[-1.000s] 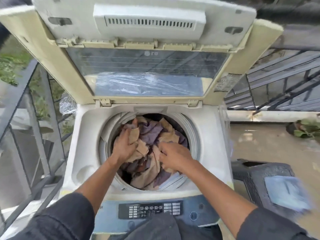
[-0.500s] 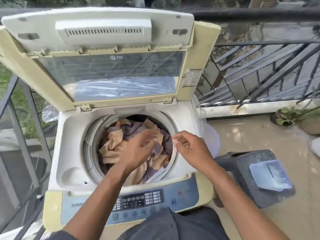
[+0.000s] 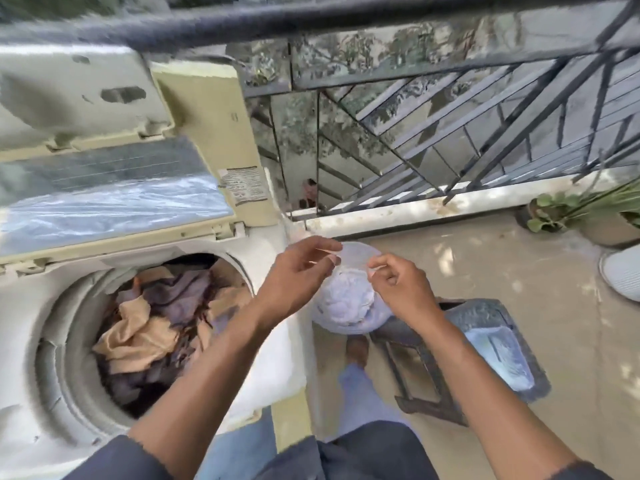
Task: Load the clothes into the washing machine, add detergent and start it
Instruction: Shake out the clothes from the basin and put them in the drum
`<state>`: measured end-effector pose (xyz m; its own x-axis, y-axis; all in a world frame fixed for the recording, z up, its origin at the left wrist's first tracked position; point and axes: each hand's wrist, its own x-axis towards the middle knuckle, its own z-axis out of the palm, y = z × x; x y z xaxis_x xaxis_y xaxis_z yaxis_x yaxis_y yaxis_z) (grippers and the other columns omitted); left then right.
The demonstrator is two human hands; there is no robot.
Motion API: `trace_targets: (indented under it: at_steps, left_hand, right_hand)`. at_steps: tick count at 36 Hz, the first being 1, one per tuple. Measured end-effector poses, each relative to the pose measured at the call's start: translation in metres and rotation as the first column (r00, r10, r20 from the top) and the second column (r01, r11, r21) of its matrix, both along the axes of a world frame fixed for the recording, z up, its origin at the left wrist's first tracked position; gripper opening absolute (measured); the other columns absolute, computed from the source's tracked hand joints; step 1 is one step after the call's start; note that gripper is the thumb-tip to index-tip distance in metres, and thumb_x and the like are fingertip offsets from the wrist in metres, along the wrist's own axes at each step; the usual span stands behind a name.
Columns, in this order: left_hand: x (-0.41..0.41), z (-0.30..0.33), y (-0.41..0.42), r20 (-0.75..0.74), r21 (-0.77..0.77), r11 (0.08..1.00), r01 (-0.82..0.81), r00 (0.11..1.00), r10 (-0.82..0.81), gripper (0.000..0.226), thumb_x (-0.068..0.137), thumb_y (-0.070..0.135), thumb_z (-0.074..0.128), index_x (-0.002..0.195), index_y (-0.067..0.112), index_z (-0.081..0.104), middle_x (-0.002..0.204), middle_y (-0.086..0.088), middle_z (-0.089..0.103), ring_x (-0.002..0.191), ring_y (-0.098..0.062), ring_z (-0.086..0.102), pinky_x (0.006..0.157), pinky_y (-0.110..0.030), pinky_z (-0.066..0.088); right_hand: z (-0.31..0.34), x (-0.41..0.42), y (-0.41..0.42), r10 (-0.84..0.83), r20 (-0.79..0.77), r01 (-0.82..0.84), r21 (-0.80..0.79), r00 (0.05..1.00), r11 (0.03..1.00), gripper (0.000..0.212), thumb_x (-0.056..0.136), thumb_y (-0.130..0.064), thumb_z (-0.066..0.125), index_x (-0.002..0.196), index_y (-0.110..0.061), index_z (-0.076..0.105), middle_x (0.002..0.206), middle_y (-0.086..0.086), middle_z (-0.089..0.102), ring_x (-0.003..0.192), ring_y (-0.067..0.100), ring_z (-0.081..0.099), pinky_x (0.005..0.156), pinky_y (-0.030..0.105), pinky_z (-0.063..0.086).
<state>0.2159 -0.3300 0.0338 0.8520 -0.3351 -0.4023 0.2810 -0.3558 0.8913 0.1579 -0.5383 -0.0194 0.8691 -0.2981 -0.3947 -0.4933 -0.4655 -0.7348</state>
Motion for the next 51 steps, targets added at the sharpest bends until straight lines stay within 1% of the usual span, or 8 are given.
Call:
trace_targets:
  at_steps: [10, 19, 23, 28, 36, 42, 47, 51]
  left_hand:
    - [0.030, -0.129, -0.117, -0.247, 0.387, 0.918, 0.089, 0.969, 0.010, 0.026, 0.099, 0.025, 0.063, 0.123, 0.027, 0.074, 0.118, 0.003, 0.075, 0.114, -0.019, 0.069, 0.107, -0.036, 0.052]
    - [0.041, -0.286, -0.153, -0.467, 0.509, 0.814, 0.279, 0.884, -0.011, 0.033, 0.101, 0.024, 0.064, 0.131, 0.013, 0.071, 0.132, -0.008, 0.071, 0.128, -0.028, 0.063, 0.103, -0.030, 0.045]
    - [0.046, -0.347, -0.154, -0.539, 0.506, 0.800, 0.322, 0.842, 0.002, 0.012, 0.098, 0.025, 0.064, 0.097, 0.014, 0.068, 0.100, -0.011, 0.065, 0.099, -0.021, 0.061, 0.077, -0.028, 0.038]
    - [0.051, -0.406, -0.154, -0.542, 0.537, 0.796, 0.278, 0.837, 0.073, 0.030, 0.103, 0.020, 0.062, 0.130, 0.012, 0.072, 0.131, -0.007, 0.072, 0.124, -0.026, 0.064, 0.094, -0.025, 0.041]
    - [0.047, -0.472, -0.136, -0.571, 0.518, 0.820, 0.244, 0.813, 0.118, 0.026, 0.102, 0.027, 0.061, 0.126, 0.024, 0.071, 0.121, 0.003, 0.071, 0.106, -0.015, 0.064, 0.081, -0.022, 0.043]
    - [0.047, -0.497, -0.118, -0.554, 0.539, 0.810, 0.230, 0.822, 0.135, 0.026, 0.103, 0.026, 0.058, 0.125, 0.027, 0.071, 0.114, 0.008, 0.067, 0.107, -0.013, 0.063, 0.087, -0.024, 0.042]
    - [0.046, -0.499, -0.106, -0.556, 0.555, 0.802, 0.221, 0.815, 0.161, 0.025, 0.104, 0.027, 0.057, 0.125, 0.028, 0.070, 0.118, 0.007, 0.067, 0.110, -0.015, 0.063, 0.089, -0.025, 0.042]
    - [0.049, -0.487, -0.105, -0.575, 0.560, 0.796, 0.231, 0.800, 0.172, 0.027, 0.104, 0.027, 0.057, 0.128, 0.027, 0.069, 0.123, 0.005, 0.066, 0.114, -0.018, 0.062, 0.092, -0.025, 0.042]
  right_hand:
    - [-0.127, 0.046, -0.084, 0.092, -0.261, -0.092, 0.015, 0.961, 0.996, 0.017, 0.091, -0.026, 0.063, 0.104, -0.034, 0.070, 0.100, -0.009, 0.075, 0.096, 0.019, 0.070, 0.086, 0.031, 0.054]
    - [-0.303, 0.063, -0.108, 0.169, -0.475, -0.139, 0.097, 0.864, 0.986, 0.019, 0.090, -0.029, 0.059, 0.106, -0.031, 0.068, 0.113, 0.003, 0.075, 0.104, 0.028, 0.069, 0.088, 0.035, 0.056]
    - [-0.377, 0.071, -0.107, 0.226, -0.516, -0.193, 0.117, 0.826, 0.974, 0.026, 0.093, -0.025, 0.059, 0.117, -0.026, 0.066, 0.126, 0.010, 0.070, 0.115, 0.033, 0.064, 0.092, 0.035, 0.052]
    - [-0.467, 0.078, -0.100, 0.229, -0.582, -0.168, 0.158, 0.780, 0.973, 0.037, 0.094, -0.024, 0.058, 0.131, -0.021, 0.060, 0.135, 0.008, 0.063, 0.122, 0.031, 0.060, 0.094, 0.032, 0.048]
    - [-0.584, 0.085, -0.078, 0.136, -0.675, -0.098, 0.095, 0.725, 0.991, 0.045, 0.090, -0.028, 0.066, 0.130, -0.011, 0.055, 0.137, 0.016, 0.060, 0.127, 0.038, 0.056, 0.100, 0.037, 0.049]
    - [-0.629, 0.091, -0.058, 0.108, -0.685, -0.143, 0.006, 0.721, 0.990, 0.066, 0.090, -0.041, 0.076, 0.138, -0.008, 0.044, 0.138, 0.019, 0.057, 0.130, 0.040, 0.056, 0.099, 0.044, 0.050]
    - [-0.638, 0.098, -0.057, 0.108, -0.694, -0.218, -0.072, 0.712, 0.973, 0.031, 0.097, -0.023, 0.065, 0.124, -0.010, 0.059, 0.135, 0.018, 0.059, 0.127, 0.037, 0.058, 0.098, 0.040, 0.050]
    - [-0.608, 0.099, -0.063, 0.106, -0.657, -0.219, -0.092, 0.746, 0.971, 0.018, 0.098, -0.030, 0.063, 0.108, -0.015, 0.064, 0.125, 0.010, 0.065, 0.119, 0.035, 0.061, 0.085, 0.035, 0.047]
